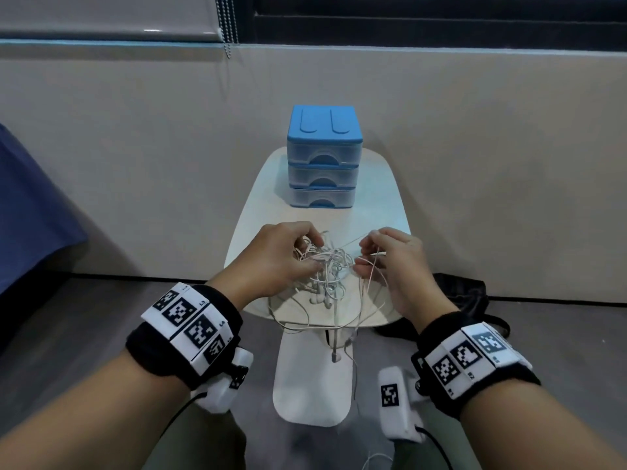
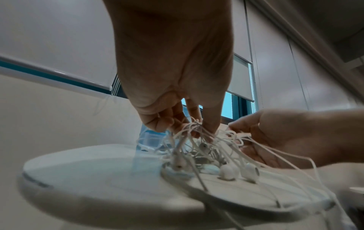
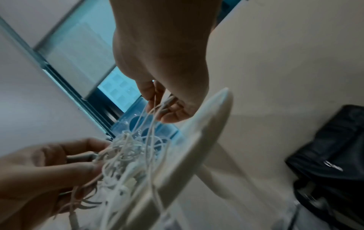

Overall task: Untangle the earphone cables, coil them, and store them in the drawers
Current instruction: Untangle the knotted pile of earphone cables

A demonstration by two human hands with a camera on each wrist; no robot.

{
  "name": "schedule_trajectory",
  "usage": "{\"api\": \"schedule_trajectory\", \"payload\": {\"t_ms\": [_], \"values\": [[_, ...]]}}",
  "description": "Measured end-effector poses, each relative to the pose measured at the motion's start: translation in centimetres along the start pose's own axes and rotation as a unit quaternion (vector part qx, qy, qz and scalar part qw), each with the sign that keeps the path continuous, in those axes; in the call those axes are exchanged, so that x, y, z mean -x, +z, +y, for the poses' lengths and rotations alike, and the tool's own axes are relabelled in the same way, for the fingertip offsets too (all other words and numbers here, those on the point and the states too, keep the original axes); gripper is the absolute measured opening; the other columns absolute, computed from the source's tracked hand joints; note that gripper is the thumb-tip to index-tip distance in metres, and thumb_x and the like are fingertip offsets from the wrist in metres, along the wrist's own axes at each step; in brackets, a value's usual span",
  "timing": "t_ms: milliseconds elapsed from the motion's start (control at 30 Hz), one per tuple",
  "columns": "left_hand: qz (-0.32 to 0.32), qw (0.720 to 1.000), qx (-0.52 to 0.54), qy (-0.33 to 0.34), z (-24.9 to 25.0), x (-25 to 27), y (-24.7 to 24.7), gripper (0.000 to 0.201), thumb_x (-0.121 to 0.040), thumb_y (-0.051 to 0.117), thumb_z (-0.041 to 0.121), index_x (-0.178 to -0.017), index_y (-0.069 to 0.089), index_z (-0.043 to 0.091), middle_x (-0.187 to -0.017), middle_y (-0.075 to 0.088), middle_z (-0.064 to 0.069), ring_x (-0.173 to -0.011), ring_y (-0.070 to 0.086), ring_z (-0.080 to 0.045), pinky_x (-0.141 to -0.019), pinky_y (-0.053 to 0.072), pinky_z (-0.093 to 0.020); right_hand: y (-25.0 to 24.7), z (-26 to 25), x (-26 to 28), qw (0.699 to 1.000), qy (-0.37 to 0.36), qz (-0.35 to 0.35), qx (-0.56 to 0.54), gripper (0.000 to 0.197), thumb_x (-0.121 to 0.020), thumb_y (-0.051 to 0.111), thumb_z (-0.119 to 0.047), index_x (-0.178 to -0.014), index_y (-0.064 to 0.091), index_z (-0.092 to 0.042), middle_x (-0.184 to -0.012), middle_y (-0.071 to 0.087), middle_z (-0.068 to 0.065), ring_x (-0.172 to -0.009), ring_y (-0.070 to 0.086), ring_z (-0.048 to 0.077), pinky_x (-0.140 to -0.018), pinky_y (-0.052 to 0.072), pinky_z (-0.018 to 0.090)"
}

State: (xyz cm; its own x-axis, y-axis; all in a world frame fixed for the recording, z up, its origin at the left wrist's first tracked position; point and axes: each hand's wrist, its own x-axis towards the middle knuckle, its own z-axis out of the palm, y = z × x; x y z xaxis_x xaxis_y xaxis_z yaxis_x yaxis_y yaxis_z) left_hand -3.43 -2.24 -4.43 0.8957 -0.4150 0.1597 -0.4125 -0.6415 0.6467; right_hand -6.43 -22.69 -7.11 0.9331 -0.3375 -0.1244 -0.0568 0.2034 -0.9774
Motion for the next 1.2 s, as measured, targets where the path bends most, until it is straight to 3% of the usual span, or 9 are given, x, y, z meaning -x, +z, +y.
{"api": "schedule_trajectory", "payload": {"t_ms": [100, 267, 400, 600, 700, 767, 867, 1000, 1200], "values": [[-0.005, 1.0, -0.015, 0.007, 0.3, -0.3, -0.4, 0.017, -0.084, 0.084, 0.026, -0.096, 0.073, 0.03, -0.079, 0.063, 0.009, -0.062, 0.053, -0.001, -0.059, 0.038, -0.012, 0.2, -1.5, 0.1, 0.997, -0.074, 0.024, 0.01, 0.028, -0.1, 0.056, -0.01, -0.076, 0.069, -0.007, -0.074, 0.063, 0.004, -0.061, 0.057, 0.017, -0.057, 0.048, 0.026], [-0.002, 1.0, -0.015, 0.025, 0.8, -0.2, -1.2, 0.009, -0.089, 0.078, 0.021, -0.091, 0.075, 0.03, -0.069, 0.06, 0.012, -0.059, 0.05, 0.0, -0.055, 0.035, -0.013, 1.0, -5.8, 0.7, 0.975, -0.21, 0.068, 0.009, 0.029, -0.094, 0.058, -0.01, -0.067, 0.069, -0.013, -0.075, 0.066, 0.007, -0.064, 0.058, 0.021, -0.053, 0.043, 0.017], [0.011, 1.0, -0.007, 0.016, 1.1, -0.3, -2.1, 0.01, -0.09, 0.076, 0.02, -0.093, 0.075, 0.03, -0.077, 0.061, 0.009, -0.058, 0.048, -0.005, -0.058, 0.037, -0.02, 1.0, -7.4, 0.7, 0.964, -0.244, 0.106, 0.007, 0.025, -0.091, 0.059, -0.015, -0.068, 0.069, -0.013, -0.074, 0.067, 0.006, -0.06, 0.058, 0.022, -0.054, 0.041, 0.022], [0.008, 1.0, 0.018, 0.0, 2.0, 0.1, -2.5, 0.012, -0.094, 0.071, 0.035, -0.084, 0.076, 0.029, -0.084, 0.071, 0.006, -0.07, 0.059, -0.009, -0.07, 0.048, -0.029, 0.1, -5.5, 0.8, 0.996, -0.065, 0.057, -0.002, 0.017, -0.094, 0.057, -0.006, -0.081, 0.068, -0.006, -0.068, 0.06, 0.007, -0.052, 0.058, 0.02, -0.053, 0.042, 0.025], [-0.014, 1.0, -0.013, -0.009, 1.9, 0.5, -1.7, 0.012, -0.094, 0.07, 0.032, -0.088, 0.077, 0.024, -0.096, 0.068, 0.005, -0.081, 0.059, -0.007, -0.073, 0.045, -0.023, -0.3, -3.6, 1.2, 0.998, 0.01, -0.002, 0.068, 0.01, -0.091, 0.059, 0.001, -0.089, 0.069, 0.0, -0.071, 0.061, 0.01, -0.052, 0.061, 0.019, -0.05, 0.048, 0.023], [-0.023, 0.999, -0.033, -0.009, 1.8, 0.6, -1.2, 0.009, -0.093, 0.071, 0.032, -0.093, 0.077, 0.026, -0.104, 0.06, 0.006, -0.092, 0.057, -0.008, -0.075, 0.041, -0.02, -0.6, -2.9, 1.5, 0.995, 0.025, -0.016, 0.095, 0.014, -0.089, 0.057, 0.005, -0.093, 0.07, 0.003, -0.071, 0.062, 0.013, -0.051, 0.061, 0.019, -0.048, 0.048, 0.023], [-0.019, 0.999, -0.05, -0.01, 2.0, 0.7, -1.0, 0.01, -0.088, 0.067, 0.045, -0.088, 0.074, 0.038, -0.107, 0.055, 0.013, -0.108, 0.054, -0.015, -0.093, 0.045, -0.035, -0.7, -2.5, 2.0, 0.991, 0.04, -0.055, 0.111, 0.013, -0.091, 0.059, 0.003, -0.098, 0.069, 0.009, -0.069, 0.058, 0.014, -0.048, 0.052, 0.017, -0.046, 0.041, 0.023], [0.007, 0.99, -0.141, -0.026, 2.7, 0.5, -0.1, 0.042, -0.092, 0.053, 0.066, -0.078, 0.074, 0.032, -0.105, 0.056, 0.012, -0.11, 0.048, -0.017, -0.1, 0.041, -0.045, -0.3, -2.2, 1.8, 0.986, 0.069, -0.085, 0.127, 0.009, -0.093, 0.066, -0.008, -0.097, 0.066, 0.0, -0.067, 0.055, 0.012, -0.045, 0.047, 0.016, -0.042, 0.036, 0.022], [0.004, 0.987, -0.143, -0.072, 2.6, 0.2, 1.1, 0.021, -0.086, 0.07, 0.046, -0.073, 0.066, 0.03, -0.1, 0.055, 0.006, -0.103, 0.056, -0.024, -0.093, 0.049, -0.044, 0.7, 0.7, 1.8, 0.984, 0.05, -0.079, 0.148, 0.015, -0.094, 0.072, -0.019, -0.096, 0.06, -0.01, -0.06, 0.054, 0.002, -0.038, 0.04, 0.007, -0.036, 0.031, 0.019]]}}
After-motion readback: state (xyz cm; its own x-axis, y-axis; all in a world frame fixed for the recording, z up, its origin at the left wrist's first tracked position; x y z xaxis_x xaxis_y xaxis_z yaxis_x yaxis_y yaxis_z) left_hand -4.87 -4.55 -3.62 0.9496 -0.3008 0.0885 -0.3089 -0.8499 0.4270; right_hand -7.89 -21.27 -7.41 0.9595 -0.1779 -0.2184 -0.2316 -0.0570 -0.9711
